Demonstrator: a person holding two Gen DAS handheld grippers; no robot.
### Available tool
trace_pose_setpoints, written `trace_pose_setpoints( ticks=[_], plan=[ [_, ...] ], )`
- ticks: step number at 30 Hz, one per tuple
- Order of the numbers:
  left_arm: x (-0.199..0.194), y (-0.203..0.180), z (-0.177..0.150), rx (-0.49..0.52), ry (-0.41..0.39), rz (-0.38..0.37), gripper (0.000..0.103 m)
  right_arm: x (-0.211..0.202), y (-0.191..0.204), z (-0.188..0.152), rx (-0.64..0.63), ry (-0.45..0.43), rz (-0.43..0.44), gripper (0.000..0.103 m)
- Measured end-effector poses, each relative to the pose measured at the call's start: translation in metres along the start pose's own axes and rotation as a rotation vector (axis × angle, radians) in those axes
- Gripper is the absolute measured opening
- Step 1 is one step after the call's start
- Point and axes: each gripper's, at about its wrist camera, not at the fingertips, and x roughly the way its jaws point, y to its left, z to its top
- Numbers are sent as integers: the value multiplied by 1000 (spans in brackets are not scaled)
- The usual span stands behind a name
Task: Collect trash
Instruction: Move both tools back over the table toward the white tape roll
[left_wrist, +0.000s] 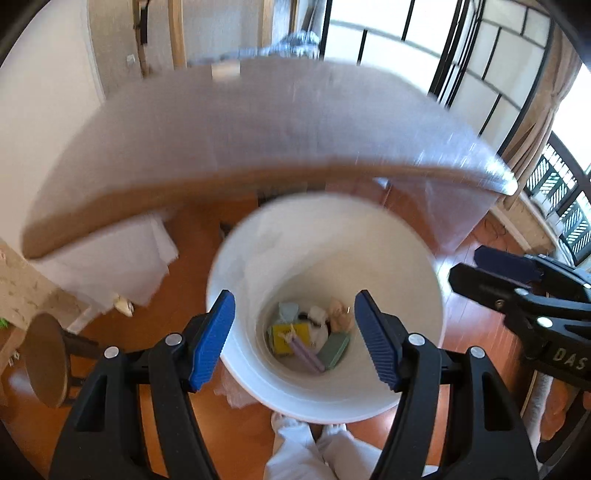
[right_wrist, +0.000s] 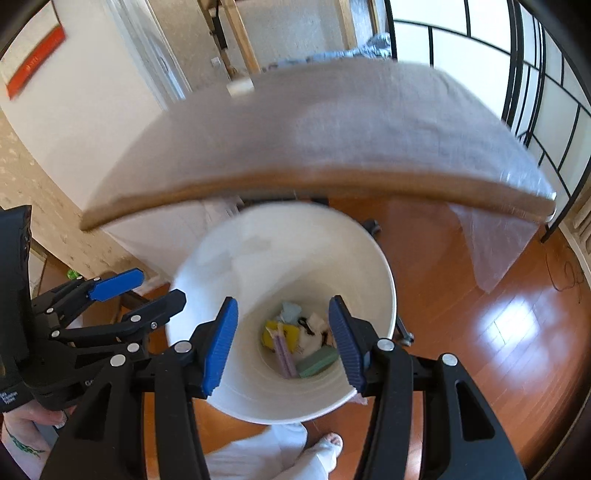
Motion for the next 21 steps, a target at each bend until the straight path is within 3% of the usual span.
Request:
trace_pose_setpoints(
  ticks=[4, 7, 10, 17, 21],
  plan=[
    [-33, 10, 28, -9, -105, -8, 68, -27, 13, 27, -18, -111, -18, 67],
    [-50, 23, 57, -11, -182, 1, 84, -40, 20, 51, -35, -189, -52, 76],
    [-53, 40, 82, -21, -232, 32, 87, -42, 20, 71, -26, -241, -79, 80],
    [-20, 89, 139, -107, -223, 55, 88, -13, -7, 129, 39, -263, -168, 85],
    [3, 108, 164, -126, -217, 108, 88, 10, -24, 163, 43, -247, -210, 86]
  ],
)
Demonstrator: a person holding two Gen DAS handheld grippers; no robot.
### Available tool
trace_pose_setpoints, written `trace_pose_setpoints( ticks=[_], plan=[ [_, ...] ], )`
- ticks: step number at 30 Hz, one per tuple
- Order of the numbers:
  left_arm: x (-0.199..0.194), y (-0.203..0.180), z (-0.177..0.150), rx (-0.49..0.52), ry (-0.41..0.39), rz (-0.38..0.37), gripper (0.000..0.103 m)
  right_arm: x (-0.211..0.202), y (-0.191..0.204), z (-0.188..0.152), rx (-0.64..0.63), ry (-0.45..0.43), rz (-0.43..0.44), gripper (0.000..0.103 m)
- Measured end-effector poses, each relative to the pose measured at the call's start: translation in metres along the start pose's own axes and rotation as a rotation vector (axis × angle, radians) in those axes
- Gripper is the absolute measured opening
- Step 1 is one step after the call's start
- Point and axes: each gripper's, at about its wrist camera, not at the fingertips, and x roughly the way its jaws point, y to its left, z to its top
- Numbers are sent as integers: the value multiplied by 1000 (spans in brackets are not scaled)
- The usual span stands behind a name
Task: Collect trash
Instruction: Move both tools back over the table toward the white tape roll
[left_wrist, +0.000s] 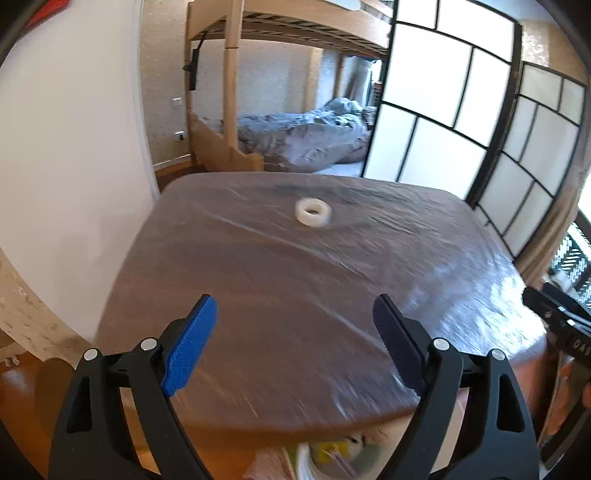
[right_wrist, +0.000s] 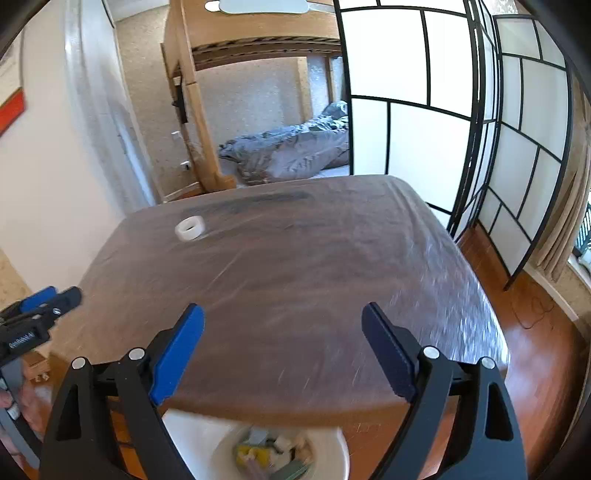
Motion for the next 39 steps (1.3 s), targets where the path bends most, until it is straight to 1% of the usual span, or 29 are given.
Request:
trace_pose_setpoints(
  ticks=[4, 7, 9, 11, 13, 16, 19, 27, 32, 35, 37, 38, 39],
  plan=[
    [37, 6, 24, -13, 10, 29, 88, 41, -11, 28, -5, 19, -6, 87],
    [64, 8, 37, -30, 15, 45, 88, 77, -27, 51, -20, 34, -14, 87],
    [80, 13, 47, -50, 25, 55, 88, 92, -34, 59, -19, 45, -7, 87],
    [97, 17, 58, -65, 34, 59, 88, 114, -46, 71, -18, 61, -20, 87],
    [112, 17, 64, -66, 45, 80, 88, 129, -55, 76, -16, 67, -28, 87],
    [134, 13, 73, -29, 52, 120, 88, 151, -66, 82, -15, 90, -38, 87],
    [150, 15, 77, -21, 71, 139, 88, 169, -76, 87, -17, 112, -44, 87],
    [172, 33, 81, -15, 108, 166, 88, 192, -97, 91, 3, 131, -77, 87],
    [182, 45, 80, -30, 140, 157, 88, 207, -107, 93, 17, 155, -80, 87],
    [187, 47, 78, -19, 154, 163, 88, 213, -110, 92, 15, 171, -82, 87],
    [194, 47, 76, -19, 174, 150, 88, 214, -111, 91, 15, 167, -82, 88],
    [196, 47, 75, -20, 184, 147, 91, 215, -111, 91, 10, 166, -84, 90],
    [196, 47, 73, -21, 177, 148, 96, 216, -109, 91, 3, 167, -88, 91]
  ],
)
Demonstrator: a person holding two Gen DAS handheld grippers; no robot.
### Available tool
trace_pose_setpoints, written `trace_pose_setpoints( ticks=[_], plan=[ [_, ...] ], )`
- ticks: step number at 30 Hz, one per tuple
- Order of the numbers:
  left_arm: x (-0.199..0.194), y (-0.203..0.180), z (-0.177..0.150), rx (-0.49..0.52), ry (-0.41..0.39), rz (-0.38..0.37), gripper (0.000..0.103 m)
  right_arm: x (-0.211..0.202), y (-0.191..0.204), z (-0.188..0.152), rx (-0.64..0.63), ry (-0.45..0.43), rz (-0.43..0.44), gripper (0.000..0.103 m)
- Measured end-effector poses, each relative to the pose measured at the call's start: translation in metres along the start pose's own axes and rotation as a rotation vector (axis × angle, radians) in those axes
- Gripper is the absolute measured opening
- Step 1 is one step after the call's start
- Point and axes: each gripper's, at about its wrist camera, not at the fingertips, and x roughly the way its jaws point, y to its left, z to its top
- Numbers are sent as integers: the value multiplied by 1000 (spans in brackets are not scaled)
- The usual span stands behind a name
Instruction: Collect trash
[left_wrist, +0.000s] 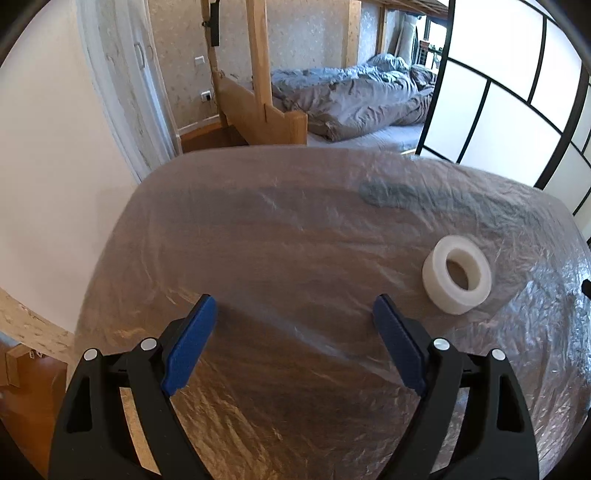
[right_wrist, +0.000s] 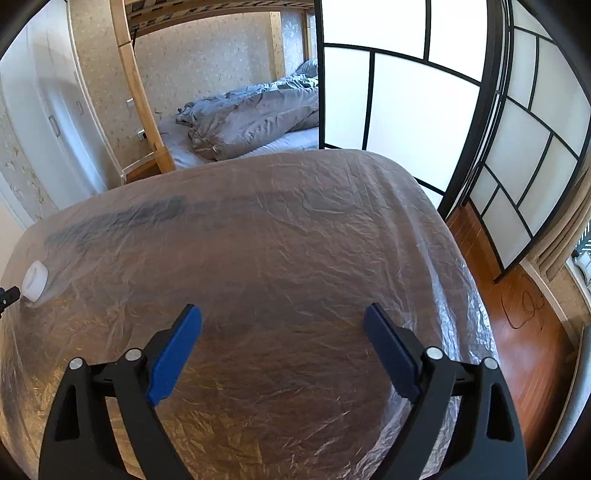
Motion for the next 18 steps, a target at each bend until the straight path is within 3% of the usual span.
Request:
trace_pose_setpoints(
  ticks=[2, 5, 9, 18],
  plan=[
    [2, 1, -2, -1, -8, 18, 101, 1, 3, 0, -8, 5, -4, 93],
    [3, 8, -2, -40, 2, -3, 102, 2, 5, -1, 11, 14, -26, 99],
    [3, 8, -1, -38, 3, -4, 102, 6, 13, -1, -13, 28, -73, 99],
    [4, 8, -1, -38, 3, -4, 102, 7, 12, -1, -10, 29, -70, 99]
  ],
)
